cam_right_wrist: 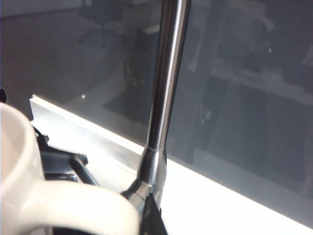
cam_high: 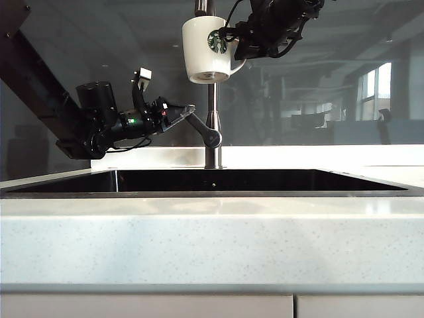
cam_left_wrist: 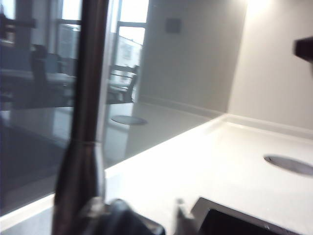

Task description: Pick up the mug next to the sink, go to the faucet to get some water, pour the water into the sink, and finally put the mug back to its place.

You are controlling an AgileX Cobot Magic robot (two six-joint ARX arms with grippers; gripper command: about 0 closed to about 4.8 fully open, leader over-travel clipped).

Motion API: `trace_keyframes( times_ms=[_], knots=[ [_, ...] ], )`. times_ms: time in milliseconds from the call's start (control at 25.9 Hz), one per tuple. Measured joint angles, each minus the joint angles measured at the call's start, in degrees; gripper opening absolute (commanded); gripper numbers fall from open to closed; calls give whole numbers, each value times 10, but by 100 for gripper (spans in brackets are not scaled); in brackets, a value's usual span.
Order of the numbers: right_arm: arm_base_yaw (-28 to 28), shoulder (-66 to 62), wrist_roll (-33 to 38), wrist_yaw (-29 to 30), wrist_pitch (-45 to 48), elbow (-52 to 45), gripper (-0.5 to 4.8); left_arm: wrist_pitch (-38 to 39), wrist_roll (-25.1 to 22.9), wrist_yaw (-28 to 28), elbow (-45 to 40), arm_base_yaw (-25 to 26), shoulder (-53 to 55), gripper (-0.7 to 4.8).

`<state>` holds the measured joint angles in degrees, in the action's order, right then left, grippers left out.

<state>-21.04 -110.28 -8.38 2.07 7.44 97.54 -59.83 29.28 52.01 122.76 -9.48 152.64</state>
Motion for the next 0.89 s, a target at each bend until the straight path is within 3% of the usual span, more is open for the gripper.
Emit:
trace_keyframes(
  times_ms=[116, 580, 889],
  knots=[
    [0, 0, 0, 0, 8, 2, -6, -8, 20, 4, -1, 2, 1, 79],
    [0, 0, 0, 0, 13, 5, -6, -21, 63, 81, -1, 5, 1, 80],
    [0, 1, -1, 0, 12, 5, -6, -22, 64, 93, -1, 5, 1, 95]
  ],
)
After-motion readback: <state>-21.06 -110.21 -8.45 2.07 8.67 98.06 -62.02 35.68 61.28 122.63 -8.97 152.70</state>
